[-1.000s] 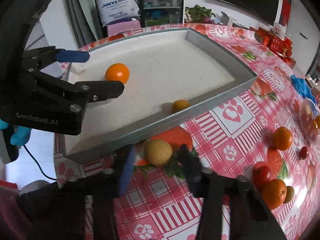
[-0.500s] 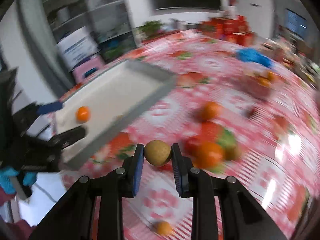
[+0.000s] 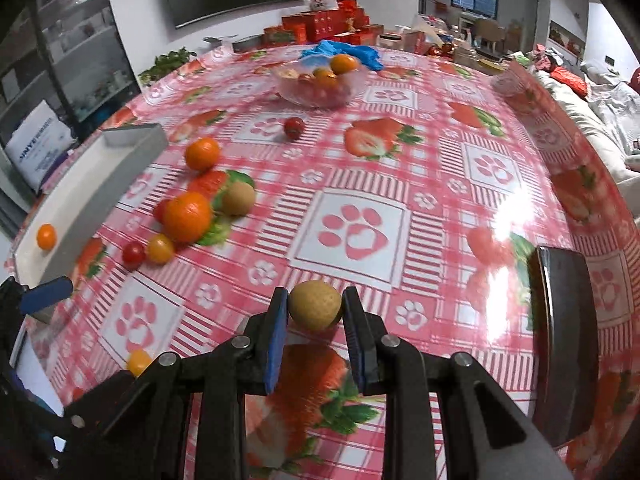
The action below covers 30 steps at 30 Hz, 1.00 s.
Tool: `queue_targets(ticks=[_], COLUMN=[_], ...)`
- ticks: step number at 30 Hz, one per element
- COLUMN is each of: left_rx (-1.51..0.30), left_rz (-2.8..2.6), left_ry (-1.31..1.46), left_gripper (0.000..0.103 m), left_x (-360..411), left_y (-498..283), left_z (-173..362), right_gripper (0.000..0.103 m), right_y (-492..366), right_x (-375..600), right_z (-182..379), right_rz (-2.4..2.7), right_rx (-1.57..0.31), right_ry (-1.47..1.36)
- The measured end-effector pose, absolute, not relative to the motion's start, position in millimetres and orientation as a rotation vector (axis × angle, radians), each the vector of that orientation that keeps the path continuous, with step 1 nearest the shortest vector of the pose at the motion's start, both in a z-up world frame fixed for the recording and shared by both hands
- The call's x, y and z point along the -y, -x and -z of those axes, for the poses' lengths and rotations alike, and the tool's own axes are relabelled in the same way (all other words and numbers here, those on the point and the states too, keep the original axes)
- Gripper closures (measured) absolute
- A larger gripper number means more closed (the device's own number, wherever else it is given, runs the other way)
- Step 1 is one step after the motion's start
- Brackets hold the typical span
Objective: Organize fruits
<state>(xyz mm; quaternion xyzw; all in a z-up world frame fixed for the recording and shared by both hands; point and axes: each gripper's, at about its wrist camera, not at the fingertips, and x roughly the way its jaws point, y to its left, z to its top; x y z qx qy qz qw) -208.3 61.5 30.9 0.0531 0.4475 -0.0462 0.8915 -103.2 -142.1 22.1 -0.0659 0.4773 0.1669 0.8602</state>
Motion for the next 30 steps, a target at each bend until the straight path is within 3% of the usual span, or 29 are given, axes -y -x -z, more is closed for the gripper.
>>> queue_targets(ticks=[4,6,7,12,16,30], left_rx=[-0.962,-0.973,-0.960,-0.942,-0.984,-0.944], left_rz=[0.061,0.039,0.036,-0.014,0.001,-0.021], left_ry=[-0.133,-0.155,-0.147,-0.100,0.022,0.026], left_gripper=[0.002,0.002,0.002,0.001,0.001,0.001], left_x=[-48,-44,-44,-58,-75,-73], left_y=[202,201,202,192,184,191], left_z=[-17,-9,-9,-7,-2,0], right_gripper=[0.070,0.045,0.027,0.019,0.000,0.000], right_y=[105,105,105,101,100,101], right_x=[144,144,145,144,136,137], right_z=[-14,-13,-12,-6,2,2], right_rz=[-0.334,-0.316,-0.312,-0.279,-0.267,-0.266], right_rx=[-1.001,-0.993,-0.994,-0.991,-1.003,-0.994], right_ry=[0.140,0.153,0.145,0.159,0.192,0.188])
